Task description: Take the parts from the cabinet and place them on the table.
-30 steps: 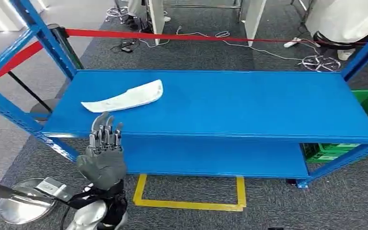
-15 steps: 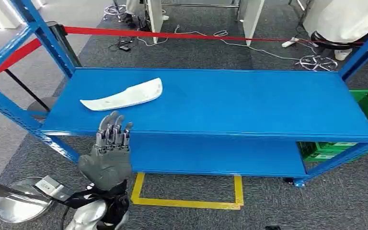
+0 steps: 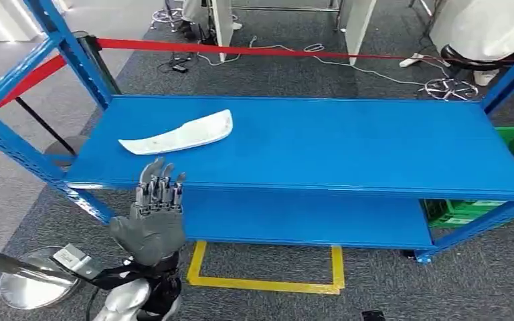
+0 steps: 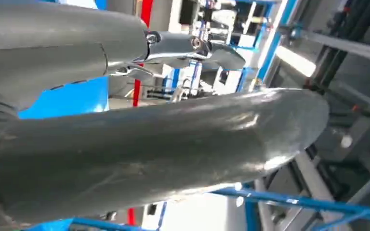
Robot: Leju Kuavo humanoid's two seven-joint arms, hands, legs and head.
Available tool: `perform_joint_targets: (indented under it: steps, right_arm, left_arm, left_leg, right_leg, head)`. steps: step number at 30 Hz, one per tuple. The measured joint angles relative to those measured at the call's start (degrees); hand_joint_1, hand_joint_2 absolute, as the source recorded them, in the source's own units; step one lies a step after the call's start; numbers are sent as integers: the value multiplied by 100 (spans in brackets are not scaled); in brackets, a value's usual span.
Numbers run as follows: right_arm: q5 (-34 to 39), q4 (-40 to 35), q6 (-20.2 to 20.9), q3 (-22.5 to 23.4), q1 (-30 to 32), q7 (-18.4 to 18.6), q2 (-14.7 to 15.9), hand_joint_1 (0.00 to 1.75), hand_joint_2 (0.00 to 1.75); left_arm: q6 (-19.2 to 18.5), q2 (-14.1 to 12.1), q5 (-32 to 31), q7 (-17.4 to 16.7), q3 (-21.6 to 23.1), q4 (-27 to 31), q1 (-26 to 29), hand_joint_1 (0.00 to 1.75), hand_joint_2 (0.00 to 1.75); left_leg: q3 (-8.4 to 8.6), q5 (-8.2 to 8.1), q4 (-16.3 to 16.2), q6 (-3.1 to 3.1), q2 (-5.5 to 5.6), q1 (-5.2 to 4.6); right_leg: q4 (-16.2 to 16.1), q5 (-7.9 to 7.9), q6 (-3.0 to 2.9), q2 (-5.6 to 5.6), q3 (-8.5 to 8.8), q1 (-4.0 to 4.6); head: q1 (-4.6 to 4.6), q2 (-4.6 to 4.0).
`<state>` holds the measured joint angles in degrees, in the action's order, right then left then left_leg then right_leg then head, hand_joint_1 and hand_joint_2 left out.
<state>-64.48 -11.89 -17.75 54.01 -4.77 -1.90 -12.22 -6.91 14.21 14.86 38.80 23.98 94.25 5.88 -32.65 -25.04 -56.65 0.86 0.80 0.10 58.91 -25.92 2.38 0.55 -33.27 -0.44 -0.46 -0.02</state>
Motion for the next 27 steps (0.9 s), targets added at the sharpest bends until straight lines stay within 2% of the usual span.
perform_joint_targets:
  steps: [1,2,3,4,6,7,8,9,10,11,12,13,15,16,17,18,19,21,22,23,24,25,26,27]
  right_arm:
    - [4,0,-13,0,5,-18,7,0,175]
    - [4,0,-15,0,3,-33,7,0,175]
    - [4,0,-15,0,-3,-46,7,0,175]
    - [4,0,-18,0,-12,-52,7,0,175]
    - [4,0,-18,-2,-1,-52,7,0,175]
    - [4,0,-18,-2,5,-52,9,0,175]
    - [4,0,-18,-2,6,-52,13,0,175]
    - [4,0,-18,-2,3,-55,13,0,0]
    - [9,0,-18,-2,2,-68,13,0,0]
    - [15,0,-33,-2,1,-83,11,0,0]
    - [33,0,-77,-2,1,-85,11,0,0]
    - [59,0,-136,-2,1,-85,13,0,0]
    - [98,0,-252,0,2,-90,13,0,0]
    - [107,0,-276,2,3,-103,13,0,0]
    - [105,0,-276,2,1,-105,13,0,0]
    - [98,0,-276,2,0,-94,13,0,0]
    - [87,0,-276,2,-9,-50,13,0,0]
    - [57,0,-271,2,-10,103,13,0,0]
    - [50,0,-265,4,3,166,13,0,0]
    - [44,0,-247,4,14,190,13,0,0]
    - [37,0,-232,7,18,199,13,0,0]
    - [31,0,-230,9,16,203,13,0,0]
    - [22,0,-230,11,15,205,13,0,0]
    - [22,0,-232,11,17,208,13,0,0]
  left_arm:
    - [-9,0,-4,4,-2,0,1,0,0]
    - [-11,2,-9,9,-7,2,3,0,0]
    - [-15,0,-13,11,-9,4,4,0,0]
    - [-26,-4,-13,11,-9,4,4,0,0]
    - [-26,-9,-13,11,-13,4,19,0,0]
    - [-26,-11,-13,11,-15,2,30,0,0]
    - [-26,-15,-13,11,-15,2,46,0,0]
    - [-26,-17,-13,11,-15,2,56,0,0]
    - [-28,-15,-13,11,-15,2,55,0,0]
    - [-24,-15,-17,11,-15,4,54,0,0]
    - [75,-13,-44,-2,-20,4,56,0,0]
    - [281,-2,-104,-41,-26,4,53,0,0]
    - [597,22,-232,-107,-59,2,61,0,0]
    - [618,22,-256,-81,-85,2,66,0,0]
    - [546,22,-269,-30,-79,2,59,0,0]
    - [503,20,-301,-13,-50,2,54,0,0]
    - [492,20,-317,-7,-44,2,53,0,0]
    - [492,17,-326,-4,-48,2,54,0,0]
    - [490,17,-330,-4,-48,2,54,0,0]
    - [490,15,-332,-4,-48,2,54,0,0]
    - [487,15,-330,-4,-48,2,54,0,0]
    - [472,17,-312,-2,-48,2,54,0,0]
    - [461,17,-304,-2,-46,2,53,0,0]
    - [452,17,-297,0,-42,2,52,0,0]
  left_leg:
    - [7,10,16,28,1,11]
    - [-3,-23,6,65,-1,14]
    - [-41,-125,-101,95,-15,11]
    - [-180,-331,-408,119,-17,14]
    - [-652,-779,-1379,149,-17,25]
    - [-819,-864,-1710,153,-18,25]
    - [-866,-810,-1774,151,-18,26]
    - [-793,-627,-1605,142,-18,27]
    - [-610,-371,-1219,128,-19,27]
    - [-353,-118,-717,111,-24,27]
    - [-126,31,-289,94,-50,27]
    - [-7,-9,-17,81,-55,22]
    - [-48,-27,-44,4,-35,11]
    - [-49,-24,-43,-34,-30,-4]
    - [-34,3,-3,-80,-31,21]
    - [-20,14,4,-106,-31,39]
    - [-18,12,4,-142,-37,41]
    - [-22,6,3,-163,-19,34]
    - [-23,5,1,-164,4,32]
    - [-22,6,0,-163,45,31]
    - [-19,6,-2,-162,92,32]
    - [-11,7,-4,-158,155,35]
    - [-1,6,-7,-145,220,39]
    - [0,4,-14,-117,282,44]
  right_leg:
    - [-6,9,-39,-1,-3,10]
    - [-44,41,-90,-8,12,-33]
    - [-44,42,-115,-10,13,-35]
    - [-44,40,-144,-12,9,-38]
    - [-44,38,-163,-33,0,-35]
    - [-43,38,-163,-39,-1,-33]
    - [-43,37,-162,-40,1,-33]
    - [-43,36,-160,-37,3,-34]
    - [-43,35,-158,-36,11,-35]
    - [-43,30,-144,-34,23,-38]
    - [-43,25,-119,-31,30,-34]
    - [9,-3,-68,-20,6,19]
    - [-38,25,-9,-23,-5,9]
    - [-66,36,32,-26,12,-8]
    - [-63,23,71,-26,21,-11]
    - [21,-54,100,-25,-27,-16]
    - [306,-242,125,-25,-159,-14]
    - [1215,-670,149,-26,-580,-18]
    - [1612,-806,159,-25,-768,-16]
    - [1746,-788,158,-25,-843,-17]
    - [1593,-637,154,-25,-770,-18]
    - [1192,-396,144,-17,-576,-22]
    - [677,-147,133,37,-314,-32]
    - [201,36,132,185,-66,-50]
  head:
    - [4,0]
    - [7,0]
    - [-13,0]
    - [-65,0]
    - [-68,0]
    - [-74,0]
    - [-66,0]
    - [-74,0]
    - [-70,0]
    - [-72,0]
    - [-74,0]
    - [-89,0]
    - [-57,0]
    - [-52,0]
    - [-66,0]
    - [-44,0]
    - [-4,0]
    - [9,0]
    - [15,0]
    - [11,0]
    - [13,0]
    - [15,0]
    - [13,0]
    - [15,0]
